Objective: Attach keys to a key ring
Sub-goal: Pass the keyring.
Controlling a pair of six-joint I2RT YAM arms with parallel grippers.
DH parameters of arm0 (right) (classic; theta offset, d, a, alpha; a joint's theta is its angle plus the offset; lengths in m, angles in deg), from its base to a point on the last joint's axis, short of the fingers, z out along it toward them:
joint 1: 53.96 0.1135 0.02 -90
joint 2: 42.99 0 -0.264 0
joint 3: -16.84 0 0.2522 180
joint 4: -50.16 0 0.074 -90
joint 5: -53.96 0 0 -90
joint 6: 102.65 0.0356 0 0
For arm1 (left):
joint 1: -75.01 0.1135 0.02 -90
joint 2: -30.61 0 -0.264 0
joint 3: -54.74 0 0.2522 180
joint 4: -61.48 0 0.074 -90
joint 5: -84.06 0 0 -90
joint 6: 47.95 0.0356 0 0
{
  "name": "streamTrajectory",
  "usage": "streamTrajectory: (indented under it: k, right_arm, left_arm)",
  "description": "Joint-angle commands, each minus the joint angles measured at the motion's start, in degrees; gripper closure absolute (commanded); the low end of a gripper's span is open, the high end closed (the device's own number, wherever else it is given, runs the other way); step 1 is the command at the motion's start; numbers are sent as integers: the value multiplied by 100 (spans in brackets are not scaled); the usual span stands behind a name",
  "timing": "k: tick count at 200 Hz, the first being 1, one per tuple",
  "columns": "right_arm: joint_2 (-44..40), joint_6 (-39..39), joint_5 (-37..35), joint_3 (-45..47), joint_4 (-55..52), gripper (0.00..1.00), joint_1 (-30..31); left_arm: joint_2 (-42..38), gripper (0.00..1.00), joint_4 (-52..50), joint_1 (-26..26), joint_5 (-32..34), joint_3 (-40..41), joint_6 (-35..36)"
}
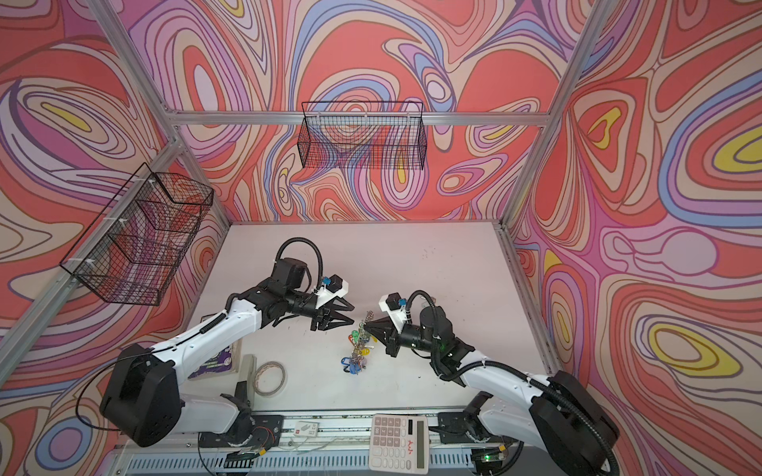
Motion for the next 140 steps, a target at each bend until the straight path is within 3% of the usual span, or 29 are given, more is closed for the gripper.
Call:
streamTrajectory:
  k: [1,73,107,140]
  right_arm:
    - [-46,-52,25,32,345,100,24]
    - [4,-43,42,34,344,100,21]
    - [5,-39,25,26,348,100,25]
    - [13,-37,29,25,345,100,24]
  left_arm:
    - [225,57,-281,-149,-214,-216,325]
    - [435,76,-225,-269,-275,-273,268]
    - [513,90,-423,-277,-267,-389,317]
    - [508,94,-523,-355,-197,-426,319]
